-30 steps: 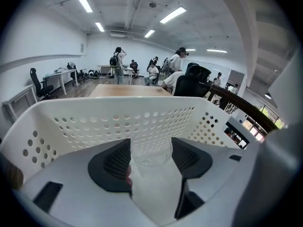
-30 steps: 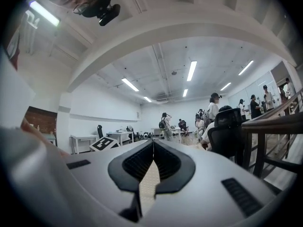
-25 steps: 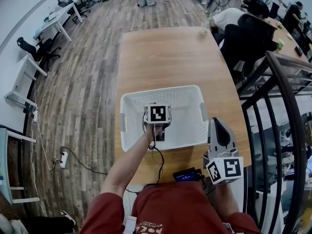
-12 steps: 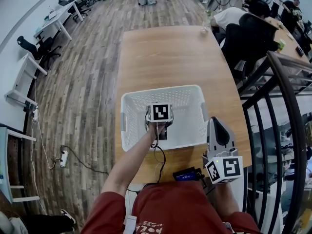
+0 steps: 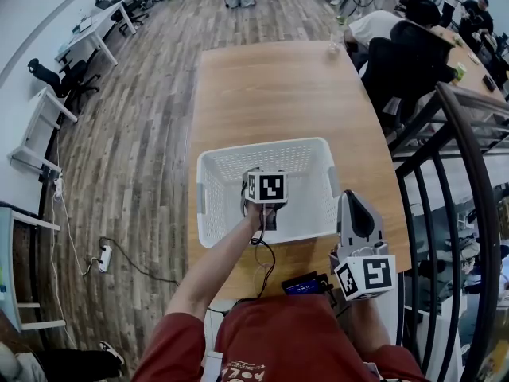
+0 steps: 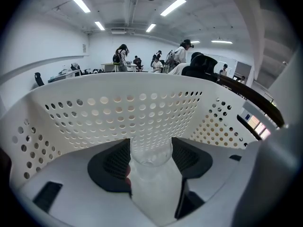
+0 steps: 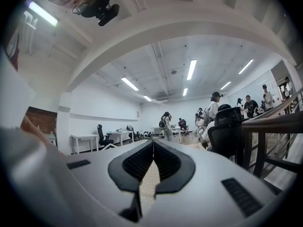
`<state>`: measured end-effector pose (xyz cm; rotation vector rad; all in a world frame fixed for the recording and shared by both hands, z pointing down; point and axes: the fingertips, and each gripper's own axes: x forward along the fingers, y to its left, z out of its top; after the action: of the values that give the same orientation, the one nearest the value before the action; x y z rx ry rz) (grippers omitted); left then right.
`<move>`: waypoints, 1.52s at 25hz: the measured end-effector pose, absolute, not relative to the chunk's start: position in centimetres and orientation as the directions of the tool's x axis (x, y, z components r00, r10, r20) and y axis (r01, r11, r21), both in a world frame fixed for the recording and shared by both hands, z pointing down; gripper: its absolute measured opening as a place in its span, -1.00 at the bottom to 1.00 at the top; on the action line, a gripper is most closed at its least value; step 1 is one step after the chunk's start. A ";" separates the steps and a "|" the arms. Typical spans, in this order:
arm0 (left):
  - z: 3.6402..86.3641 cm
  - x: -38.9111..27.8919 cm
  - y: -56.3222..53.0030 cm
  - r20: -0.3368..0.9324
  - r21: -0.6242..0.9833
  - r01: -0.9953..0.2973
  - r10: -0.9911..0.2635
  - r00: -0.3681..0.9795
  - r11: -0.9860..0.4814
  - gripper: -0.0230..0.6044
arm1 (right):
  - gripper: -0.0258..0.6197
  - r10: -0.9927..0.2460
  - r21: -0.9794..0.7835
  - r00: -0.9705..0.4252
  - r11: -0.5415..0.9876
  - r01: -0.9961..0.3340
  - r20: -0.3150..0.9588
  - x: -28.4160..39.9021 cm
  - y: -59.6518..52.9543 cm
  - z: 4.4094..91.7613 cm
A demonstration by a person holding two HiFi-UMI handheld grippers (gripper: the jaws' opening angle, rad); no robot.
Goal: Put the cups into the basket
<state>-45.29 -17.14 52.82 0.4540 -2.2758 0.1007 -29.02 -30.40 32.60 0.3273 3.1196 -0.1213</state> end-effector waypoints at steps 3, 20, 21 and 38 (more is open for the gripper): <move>52.8 -45.2 -17.3 0.728 0.069 -0.356 -0.291 -0.620 0.932 -0.04 | -0.89 0.203 -0.077 -0.979 0.976 0.203 -0.008 -29.0 -30.5 32.6; 53.6 -45.2 -17.1 0.738 0.076 -0.360 -0.295 -0.607 0.930 0.00 | -0.89 0.196 -0.060 -0.981 0.979 0.196 -0.011 -28.7 -30.6 32.4; 53.6 -45.2 -17.2 0.737 0.080 -0.361 -0.299 -0.607 0.929 0.03 | -0.89 0.195 -0.060 -0.981 0.979 0.195 -0.012 -28.7 -30.7 32.4; 52.6 -45.7 -17.5 0.699 0.126 -0.360 -0.340 -0.629 0.925 0.25 | -0.89 0.185 -0.068 -0.983 0.980 0.185 -0.004 -28.8 -30.9 32.5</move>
<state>-45.73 -17.48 52.55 0.4935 -2.2990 0.0332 -28.85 -30.93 32.48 0.2916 3.1281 -0.1073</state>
